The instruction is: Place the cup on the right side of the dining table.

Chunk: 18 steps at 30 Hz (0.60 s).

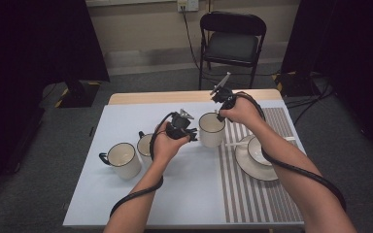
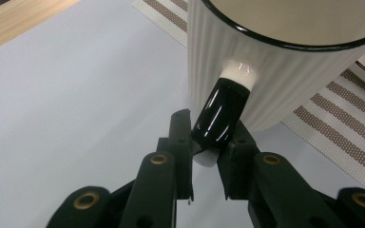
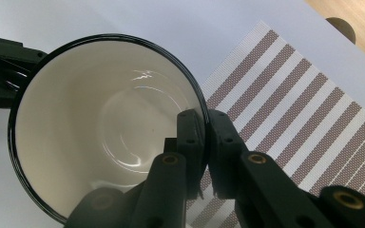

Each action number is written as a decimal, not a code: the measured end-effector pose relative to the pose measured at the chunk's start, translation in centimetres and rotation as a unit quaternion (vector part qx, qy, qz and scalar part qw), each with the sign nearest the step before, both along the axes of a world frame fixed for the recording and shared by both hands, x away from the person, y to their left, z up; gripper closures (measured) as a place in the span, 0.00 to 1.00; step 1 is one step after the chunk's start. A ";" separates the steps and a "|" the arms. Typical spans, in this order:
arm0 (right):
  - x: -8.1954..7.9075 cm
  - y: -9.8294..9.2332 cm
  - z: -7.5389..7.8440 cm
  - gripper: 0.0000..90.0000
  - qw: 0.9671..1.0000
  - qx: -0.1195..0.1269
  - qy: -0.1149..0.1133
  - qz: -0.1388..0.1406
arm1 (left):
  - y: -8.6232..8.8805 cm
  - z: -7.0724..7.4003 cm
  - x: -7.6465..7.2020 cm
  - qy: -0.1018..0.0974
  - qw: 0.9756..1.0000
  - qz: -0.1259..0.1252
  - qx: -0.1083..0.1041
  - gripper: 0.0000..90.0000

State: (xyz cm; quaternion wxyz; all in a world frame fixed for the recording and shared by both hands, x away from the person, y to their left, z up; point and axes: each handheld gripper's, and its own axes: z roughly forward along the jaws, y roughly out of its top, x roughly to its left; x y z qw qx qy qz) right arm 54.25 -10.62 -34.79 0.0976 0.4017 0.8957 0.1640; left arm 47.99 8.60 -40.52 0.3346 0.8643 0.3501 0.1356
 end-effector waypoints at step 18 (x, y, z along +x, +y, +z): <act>1.0 -1.2 0.0 0.94 1.000 0.003 0.003 -0.015 | -1.1 0.1 1.2 0.002 1.000 0.005 -0.008 0.86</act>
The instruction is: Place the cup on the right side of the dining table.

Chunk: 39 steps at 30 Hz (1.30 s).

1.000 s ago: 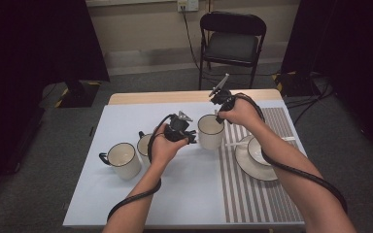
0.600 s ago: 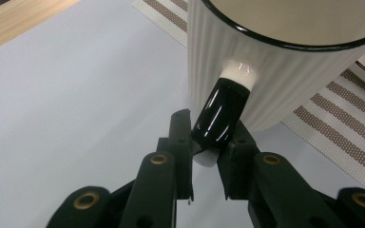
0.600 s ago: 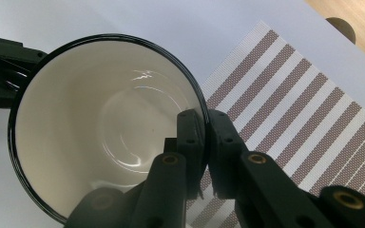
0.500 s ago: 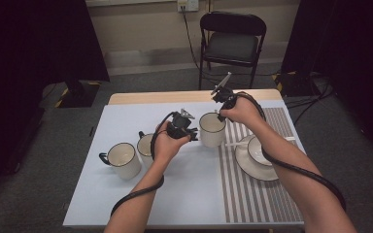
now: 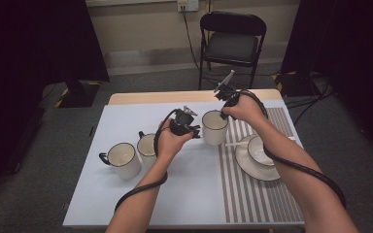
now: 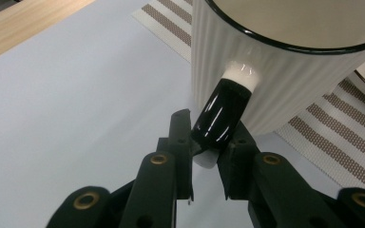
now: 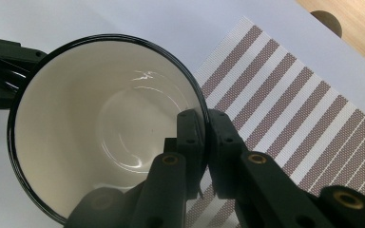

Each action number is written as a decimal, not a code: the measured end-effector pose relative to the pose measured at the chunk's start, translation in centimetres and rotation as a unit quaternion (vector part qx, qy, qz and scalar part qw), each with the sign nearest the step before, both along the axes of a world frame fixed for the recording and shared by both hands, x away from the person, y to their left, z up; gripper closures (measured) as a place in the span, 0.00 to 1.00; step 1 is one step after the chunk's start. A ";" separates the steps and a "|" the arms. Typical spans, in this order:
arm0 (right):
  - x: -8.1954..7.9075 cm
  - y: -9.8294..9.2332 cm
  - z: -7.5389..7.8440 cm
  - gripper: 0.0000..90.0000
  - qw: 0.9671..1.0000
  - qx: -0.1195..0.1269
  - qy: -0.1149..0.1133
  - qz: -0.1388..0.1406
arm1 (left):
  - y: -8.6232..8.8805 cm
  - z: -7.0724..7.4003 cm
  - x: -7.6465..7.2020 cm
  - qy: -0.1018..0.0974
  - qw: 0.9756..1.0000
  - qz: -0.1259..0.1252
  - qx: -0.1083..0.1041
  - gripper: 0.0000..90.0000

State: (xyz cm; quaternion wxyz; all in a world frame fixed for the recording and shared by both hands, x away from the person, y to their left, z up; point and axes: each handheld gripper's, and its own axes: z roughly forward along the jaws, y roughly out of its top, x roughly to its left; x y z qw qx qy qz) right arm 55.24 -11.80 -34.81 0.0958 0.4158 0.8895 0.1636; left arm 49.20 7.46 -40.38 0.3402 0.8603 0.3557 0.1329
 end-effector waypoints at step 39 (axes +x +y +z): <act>1.2 -3.3 -0.1 0.94 0.999 -0.008 -0.010 -0.039 | -3.3 -0.6 2.6 0.002 1.000 -0.009 -0.007 0.86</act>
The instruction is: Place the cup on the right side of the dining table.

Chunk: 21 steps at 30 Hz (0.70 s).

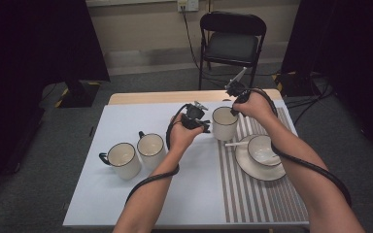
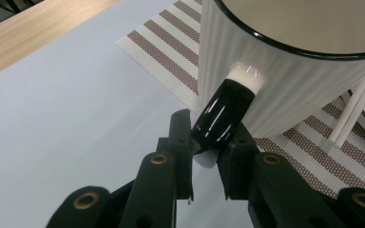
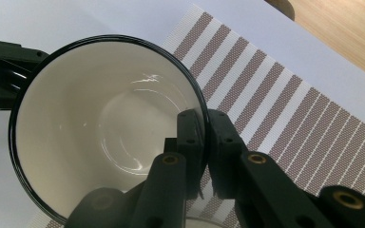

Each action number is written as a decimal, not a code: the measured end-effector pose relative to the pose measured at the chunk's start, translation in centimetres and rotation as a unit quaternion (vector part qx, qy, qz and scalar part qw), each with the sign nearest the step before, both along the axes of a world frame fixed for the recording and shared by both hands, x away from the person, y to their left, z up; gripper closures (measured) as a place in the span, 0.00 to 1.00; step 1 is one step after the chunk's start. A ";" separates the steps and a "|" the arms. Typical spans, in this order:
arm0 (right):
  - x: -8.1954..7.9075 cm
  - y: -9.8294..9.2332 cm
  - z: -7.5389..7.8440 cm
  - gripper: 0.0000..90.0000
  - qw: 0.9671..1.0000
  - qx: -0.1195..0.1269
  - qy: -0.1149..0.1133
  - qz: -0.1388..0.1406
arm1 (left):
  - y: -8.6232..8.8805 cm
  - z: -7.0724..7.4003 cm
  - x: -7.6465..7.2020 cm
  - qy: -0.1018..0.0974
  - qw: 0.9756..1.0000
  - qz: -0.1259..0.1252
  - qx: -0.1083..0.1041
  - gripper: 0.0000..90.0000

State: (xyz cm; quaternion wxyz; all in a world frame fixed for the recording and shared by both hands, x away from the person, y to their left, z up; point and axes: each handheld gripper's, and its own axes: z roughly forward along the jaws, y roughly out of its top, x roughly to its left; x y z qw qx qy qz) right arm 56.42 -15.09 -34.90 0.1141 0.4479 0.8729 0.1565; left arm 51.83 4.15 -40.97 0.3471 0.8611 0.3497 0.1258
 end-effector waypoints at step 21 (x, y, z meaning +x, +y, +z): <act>0.4 -1.8 -0.2 0.94 1.000 -0.002 -0.002 -0.019 | -1.8 -0.2 1.1 0.001 1.000 -0.008 0.008 0.86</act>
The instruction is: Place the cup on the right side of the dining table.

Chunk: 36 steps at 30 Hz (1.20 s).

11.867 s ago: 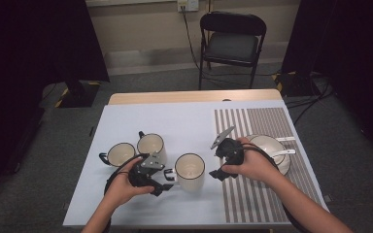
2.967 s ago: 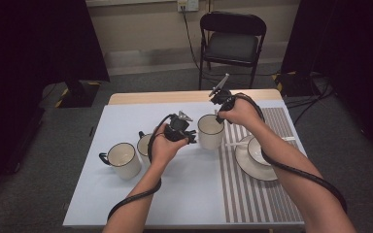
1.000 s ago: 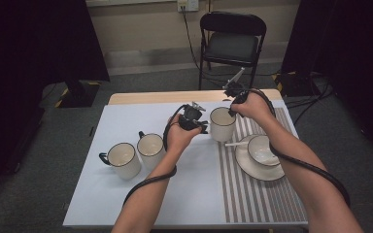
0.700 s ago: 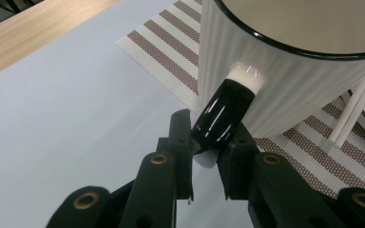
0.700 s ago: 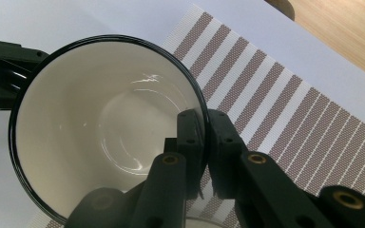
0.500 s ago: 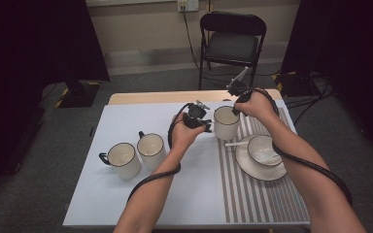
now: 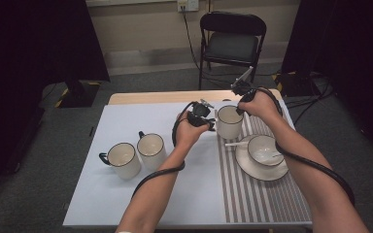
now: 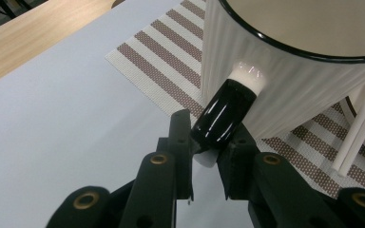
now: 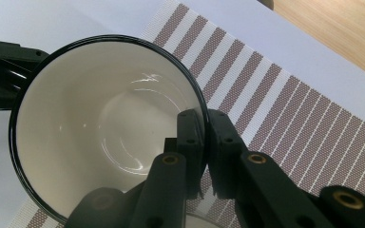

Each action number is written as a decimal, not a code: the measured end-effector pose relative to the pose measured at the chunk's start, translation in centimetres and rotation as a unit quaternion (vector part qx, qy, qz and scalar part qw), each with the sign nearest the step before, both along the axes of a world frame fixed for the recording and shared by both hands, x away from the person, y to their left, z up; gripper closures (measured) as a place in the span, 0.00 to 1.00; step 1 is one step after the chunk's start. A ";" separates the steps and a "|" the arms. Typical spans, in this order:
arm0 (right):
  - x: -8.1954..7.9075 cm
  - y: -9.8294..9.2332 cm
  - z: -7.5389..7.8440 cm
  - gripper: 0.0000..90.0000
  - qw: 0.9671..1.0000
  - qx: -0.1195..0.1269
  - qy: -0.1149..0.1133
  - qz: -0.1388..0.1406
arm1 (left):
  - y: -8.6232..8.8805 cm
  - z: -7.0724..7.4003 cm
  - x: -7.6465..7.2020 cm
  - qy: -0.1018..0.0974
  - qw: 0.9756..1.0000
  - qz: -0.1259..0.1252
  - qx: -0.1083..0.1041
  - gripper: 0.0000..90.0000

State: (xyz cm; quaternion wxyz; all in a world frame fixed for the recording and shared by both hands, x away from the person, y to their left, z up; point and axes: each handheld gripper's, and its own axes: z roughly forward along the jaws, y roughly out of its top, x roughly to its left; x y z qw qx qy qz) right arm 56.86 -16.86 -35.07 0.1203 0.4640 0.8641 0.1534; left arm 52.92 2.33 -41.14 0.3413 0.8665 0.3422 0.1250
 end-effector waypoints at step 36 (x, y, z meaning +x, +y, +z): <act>0.1 -1.4 -1.2 0.94 1.000 -0.003 -0.002 -0.020 | -1.6 -1.3 0.7 0.001 1.000 0.003 0.003 0.86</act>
